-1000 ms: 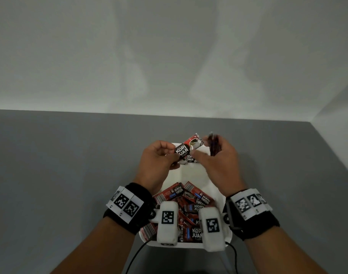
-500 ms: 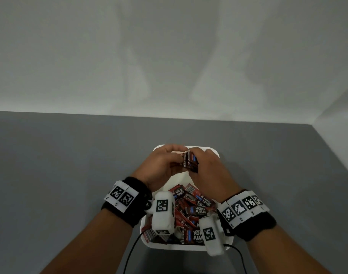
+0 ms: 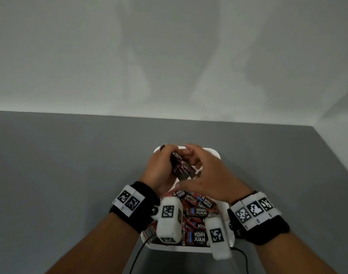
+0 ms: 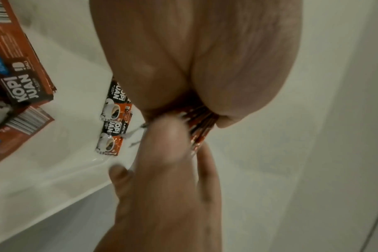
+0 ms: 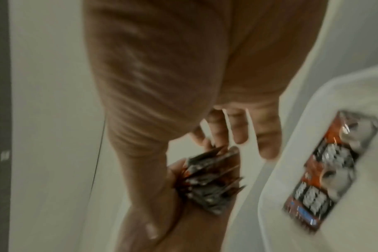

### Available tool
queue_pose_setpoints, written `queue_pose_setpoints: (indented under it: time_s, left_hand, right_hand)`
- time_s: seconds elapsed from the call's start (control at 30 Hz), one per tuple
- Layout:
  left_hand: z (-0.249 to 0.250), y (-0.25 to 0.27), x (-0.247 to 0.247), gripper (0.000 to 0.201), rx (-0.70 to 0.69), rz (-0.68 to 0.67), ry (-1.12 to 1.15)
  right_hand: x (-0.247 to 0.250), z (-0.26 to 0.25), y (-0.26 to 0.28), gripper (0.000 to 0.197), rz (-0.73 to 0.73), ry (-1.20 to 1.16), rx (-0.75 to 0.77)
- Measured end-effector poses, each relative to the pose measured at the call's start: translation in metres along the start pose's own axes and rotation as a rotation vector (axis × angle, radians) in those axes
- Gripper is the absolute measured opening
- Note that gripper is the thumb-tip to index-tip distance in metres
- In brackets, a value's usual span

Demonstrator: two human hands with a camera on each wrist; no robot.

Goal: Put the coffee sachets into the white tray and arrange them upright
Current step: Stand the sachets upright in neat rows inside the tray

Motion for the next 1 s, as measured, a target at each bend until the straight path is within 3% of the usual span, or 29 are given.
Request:
queue_pose_setpoints:
  time_s: [0.1,0.2,0.33,0.4,0.7,0.77,0.83,1.0]
  left_hand:
    - [0.005,-0.004,0.005,0.024,0.039,0.036,0.026]
    - [0.0,0.002,-0.003,0.015,0.098,-0.107,-0.009]
    - [-0.007,0.012,-0.013,0.006,0.151,-0.279,0.017]
    - [-0.01,0.015,-0.013,0.014,0.149,-0.299,0.023]
    - [-0.011,0.018,-0.014,0.023,0.174,-0.22,0.037]
    - [-0.01,0.016,-0.012,0.028,0.14,-0.19,0.011]
    - [-0.007,0.012,-0.008,0.026,0.066,-0.159,-0.016]
    - [-0.005,0.002,0.002,0.027,-0.104,-0.071,-0.097]
  right_hand:
    - [0.014,-0.007,0.006,0.125,0.028,0.116,0.082]
    - [0.011,-0.017,0.007,0.135,-0.085,0.191,0.174]
    - [0.005,-0.019,0.003,0.126,-0.086,0.192,0.211]
    - [0.005,-0.018,0.002,0.119,-0.061,0.199,0.211]
    - [0.003,-0.018,0.005,0.128,-0.061,0.23,0.216]
    - [0.004,-0.015,0.004,0.13,-0.09,0.142,0.187]
    - [0.009,-0.011,0.001,0.119,-0.076,-0.039,0.119]
    - [0.014,0.009,-0.012,0.058,0.023,-0.325,-0.115]
Point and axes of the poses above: each hand's wrist, its own y-axis away from the middle knuckle, its own x-axis out of the back of the hand, z = x × y, the point moved 4 cm from there along -y, towards the middle knuckle, and after that the axes turned 12 degrees about -x, right-handed, at the moved point
